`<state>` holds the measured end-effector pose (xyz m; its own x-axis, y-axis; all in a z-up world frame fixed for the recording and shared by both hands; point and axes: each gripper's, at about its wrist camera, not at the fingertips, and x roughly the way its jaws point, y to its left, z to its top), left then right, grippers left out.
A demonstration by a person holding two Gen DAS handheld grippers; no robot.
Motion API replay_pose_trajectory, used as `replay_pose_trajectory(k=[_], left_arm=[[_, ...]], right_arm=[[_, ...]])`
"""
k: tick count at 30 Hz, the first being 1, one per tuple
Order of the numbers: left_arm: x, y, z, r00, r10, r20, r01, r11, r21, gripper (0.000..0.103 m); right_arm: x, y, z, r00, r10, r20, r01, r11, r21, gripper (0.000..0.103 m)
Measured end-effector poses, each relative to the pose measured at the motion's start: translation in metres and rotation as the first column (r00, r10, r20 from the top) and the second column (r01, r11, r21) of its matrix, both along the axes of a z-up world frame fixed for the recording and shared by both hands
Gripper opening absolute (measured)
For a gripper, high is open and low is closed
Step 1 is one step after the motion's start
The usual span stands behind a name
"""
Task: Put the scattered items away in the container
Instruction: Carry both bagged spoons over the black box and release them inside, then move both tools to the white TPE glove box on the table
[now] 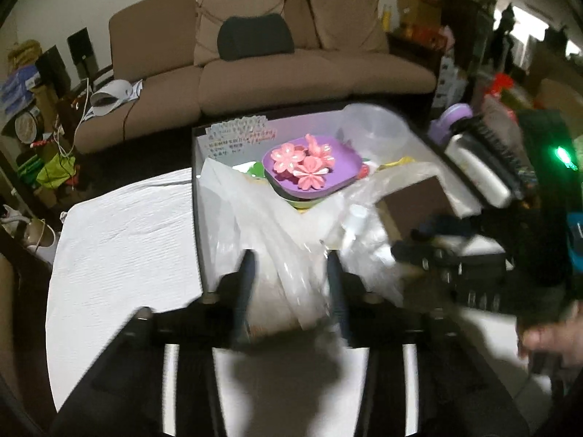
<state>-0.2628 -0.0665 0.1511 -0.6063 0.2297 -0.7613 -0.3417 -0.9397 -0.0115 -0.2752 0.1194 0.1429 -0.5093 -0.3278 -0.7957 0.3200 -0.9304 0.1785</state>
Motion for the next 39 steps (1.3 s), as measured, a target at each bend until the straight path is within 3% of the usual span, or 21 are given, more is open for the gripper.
replay_pose_trajectory(k=[4, 10, 14, 19, 20, 22, 25, 29, 39], left_arm=[[0.034, -0.019, 0.011, 1.000, 0.026, 0.002, -0.026, 0.999, 0.019, 0.044], [0.067, -0.057, 0.013, 0.997, 0.073, 0.016, -0.073, 0.997, -0.014, 0.045], [0.093, -0.092, 0.015, 0.995, 0.103, 0.014, -0.102, 0.994, -0.036, 0.047], [0.136, -0.147, 0.009, 0.990, 0.133, 0.043, -0.132, 0.991, -0.033, 0.063], [0.143, -0.158, 0.006, 0.988, 0.148, 0.045, -0.146, 0.988, -0.044, 0.063], [0.156, -0.181, -0.003, 0.980, 0.191, 0.063, -0.188, 0.981, -0.045, 0.063], [0.174, -0.215, -0.019, 0.969, 0.229, 0.091, -0.227, 0.973, -0.031, 0.063], [0.199, -0.247, -0.044, 0.968, 0.215, 0.132, -0.208, 0.976, -0.066, 0.063], [0.249, -0.303, -0.093, 0.934, 0.272, 0.231, -0.267, 0.962, -0.053, 0.063]], right_arm=[[0.010, 0.006, 0.016, 1.000, 0.026, -0.005, -0.027, 0.993, -0.119, 0.053], [0.003, -0.039, -0.005, 0.995, 0.076, 0.065, -0.070, 0.994, -0.089, 0.053], [-0.009, -0.059, -0.022, 0.989, 0.083, 0.125, -0.066, 0.989, -0.135, 0.051], [0.002, -0.056, -0.011, 0.988, 0.112, 0.104, -0.095, 0.982, -0.161, 0.056], [0.010, -0.047, -0.002, 0.991, 0.103, 0.085, -0.086, 0.980, -0.180, 0.059], [0.026, -0.032, 0.013, 0.995, 0.087, 0.048, -0.075, 0.975, -0.210, 0.075], [0.058, -0.015, 0.031, 0.996, 0.084, 0.004, -0.081, 0.971, -0.224, 0.078], [0.104, -0.021, 0.033, 0.990, 0.139, -0.006, -0.138, 0.971, -0.193, 0.078], [0.198, -0.111, -0.044, 0.954, 0.247, 0.170, -0.198, 0.944, -0.263, 0.078]])
